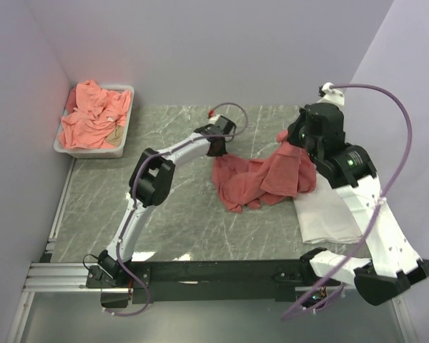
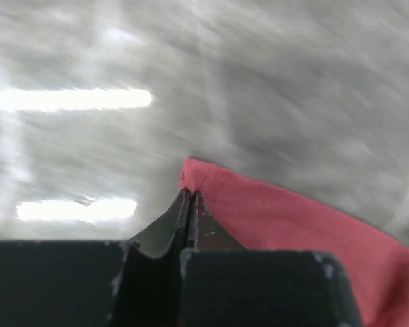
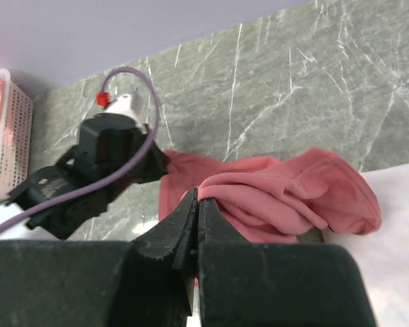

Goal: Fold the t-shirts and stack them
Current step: Flatten the tshirt out

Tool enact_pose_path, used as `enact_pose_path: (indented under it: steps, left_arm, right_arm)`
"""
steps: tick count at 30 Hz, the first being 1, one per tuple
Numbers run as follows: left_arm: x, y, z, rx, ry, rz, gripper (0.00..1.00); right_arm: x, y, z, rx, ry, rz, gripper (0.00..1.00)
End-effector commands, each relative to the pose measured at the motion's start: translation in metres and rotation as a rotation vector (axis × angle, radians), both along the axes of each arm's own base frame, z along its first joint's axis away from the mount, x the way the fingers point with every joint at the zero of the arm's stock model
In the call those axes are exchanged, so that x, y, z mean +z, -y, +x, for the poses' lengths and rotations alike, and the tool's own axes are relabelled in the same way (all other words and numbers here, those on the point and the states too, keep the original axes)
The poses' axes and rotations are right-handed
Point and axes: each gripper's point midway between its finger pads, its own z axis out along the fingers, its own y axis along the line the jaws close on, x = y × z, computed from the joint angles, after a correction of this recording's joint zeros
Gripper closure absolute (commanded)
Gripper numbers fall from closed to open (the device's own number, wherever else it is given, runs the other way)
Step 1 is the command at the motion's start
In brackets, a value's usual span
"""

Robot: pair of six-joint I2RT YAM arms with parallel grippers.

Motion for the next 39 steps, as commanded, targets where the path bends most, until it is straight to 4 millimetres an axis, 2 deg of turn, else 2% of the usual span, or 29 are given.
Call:
enact_pose_path:
  steps: [1, 2, 3, 5, 6, 9, 12, 13, 14, 15, 16, 17, 18, 19, 20, 22, 23, 25, 26, 28, 30, 31, 32, 34, 35, 36, 37, 38, 39]
  left_arm:
    - [0.066, -0.062, 0.046, 0.125, 0.071, -0.057, 1.0]
    - [0.096, -0.084, 0.061, 0.153, 0.116, -0.092, 1.0]
    - [0.113, -0.096, 0.069, 0.168, 0.145, -0.111, 1.0]
    - [0.161, -0.126, 0.087, 0.201, 0.228, -0.159, 1.0]
    - [0.175, -0.135, 0.09, 0.203, 0.243, -0.173, 1.0]
    - [0.254, -0.168, 0.105, 0.224, 0.391, -0.251, 1.0]
    - [0.321, -0.207, 0.106, 0.251, 0.509, -0.333, 1.0]
    - [0.351, -0.229, 0.105, 0.272, 0.57, -0.358, 1.0]
    - [0.38, -0.242, 0.095, 0.29, 0.62, -0.384, 1.0]
    - [0.396, -0.253, 0.089, 0.305, 0.65, -0.396, 1.0]
    - [0.395, -0.26, 0.084, 0.311, 0.643, -0.406, 1.0]
    - [0.422, -0.279, 0.068, 0.331, 0.701, -0.435, 1.0]
    - [0.422, -0.285, 0.062, 0.339, 0.703, -0.444, 1.0]
    - [0.398, -0.289, 0.06, 0.353, 0.651, -0.437, 1.0]
    - [0.405, -0.298, 0.049, 0.363, 0.662, -0.442, 1.0]
    - [0.384, -0.304, 0.041, 0.379, 0.608, -0.429, 1.0]
    - [0.394, -0.307, 0.028, 0.375, 0.63, -0.429, 1.0]
    - [0.393, -0.313, 0.017, 0.387, 0.633, -0.425, 1.0]
    - [0.406, -0.315, 0.007, 0.377, 0.66, -0.441, 1.0]
    - [0.419, -0.323, 0.001, 0.382, 0.684, -0.451, 1.0]
    - [0.418, -0.323, 0.008, 0.37, 0.664, -0.455, 1.0]
    - [0.429, -0.322, 0.01, 0.365, 0.675, -0.463, 1.0]
    - [0.412, -0.321, 0.026, 0.369, 0.634, -0.464, 1.0]
    - [0.409, -0.317, 0.043, 0.349, 0.628, -0.48, 1.0]
    - [0.38, -0.316, 0.064, 0.357, 0.568, -0.479, 1.0]
    - [0.381, -0.314, 0.073, 0.349, 0.573, -0.485, 1.0]
    - [0.368, -0.314, 0.084, 0.352, 0.547, -0.489, 1.0]
    - [0.335, -0.314, 0.105, 0.364, 0.491, -0.488, 1.0]
    - [0.331, -0.311, 0.114, 0.356, 0.489, -0.5, 1.0]
  right_arm:
    - [0.026, -0.012, 0.036, -0.001, 0.105, 0.054, 1.0]
    - [0.027, -0.015, 0.047, -0.001, 0.114, 0.055, 1.0]
    - [0.031, -0.017, 0.054, 0.004, 0.132, 0.061, 1.0]
    - [0.05, -0.019, 0.071, 0.001, 0.18, 0.079, 1.0]
    - [0.058, -0.016, 0.076, -0.005, 0.196, 0.085, 1.0]
    - [0.092, -0.012, 0.097, -0.015, 0.279, 0.089, 1.0]
    - [0.129, -0.003, 0.108, -0.021, 0.349, 0.117, 1.0]
    - [0.134, -0.002, 0.11, -0.015, 0.354, 0.122, 1.0]
    - [0.15, 0.002, 0.107, -0.016, 0.391, 0.131, 1.0]
    - [0.154, 0.003, 0.105, -0.014, 0.401, 0.129, 1.0]
    - [0.162, 0.01, 0.1, -0.025, 0.426, 0.135, 1.0]
    - [0.151, 0.01, 0.1, -0.024, 0.404, 0.135, 1.0]
    - [0.144, 0.01, 0.1, -0.024, 0.387, 0.153, 1.0]
    - [0.134, 0.009, 0.099, -0.02, 0.368, 0.165, 1.0]
    - [0.108, 0.008, 0.097, -0.011, 0.314, 0.166, 1.0]
    - [0.084, 0.01, 0.09, -0.023, 0.273, 0.183, 1.0]
    - [0.057, 0.011, 0.079, -0.016, 0.236, 0.181, 1.0]
    - [0.055, 0.013, 0.06, 0.0, 0.273, 0.208, 1.0]
    - [0.036, 0.012, 0.057, 0.006, 0.238, 0.205, 1.0]
    - [0.029, 0.013, 0.05, 0.008, 0.222, 0.199, 1.0]
    - [0.016, 0.017, 0.054, -0.01, 0.19, 0.18, 1.0]
    - [0.006, 0.018, 0.059, -0.017, 0.161, 0.173, 1.0]
    - [-0.002, 0.019, 0.063, -0.018, 0.141, 0.171, 1.0]
    - [-0.025, 0.019, 0.08, -0.016, 0.089, 0.178, 1.0]
    - [-0.037, 0.019, 0.087, -0.017, 0.06, 0.184, 1.0]
    - [-0.049, 0.019, 0.094, -0.02, 0.025, 0.198, 1.0]
    - [-0.074, 0.026, 0.108, -0.039, -0.037, 0.205, 1.0]
    - [-0.085, 0.024, 0.114, -0.027, -0.067, 0.224, 1.0]
    - [-0.098, 0.028, 0.121, -0.045, -0.092, 0.236, 1.0]
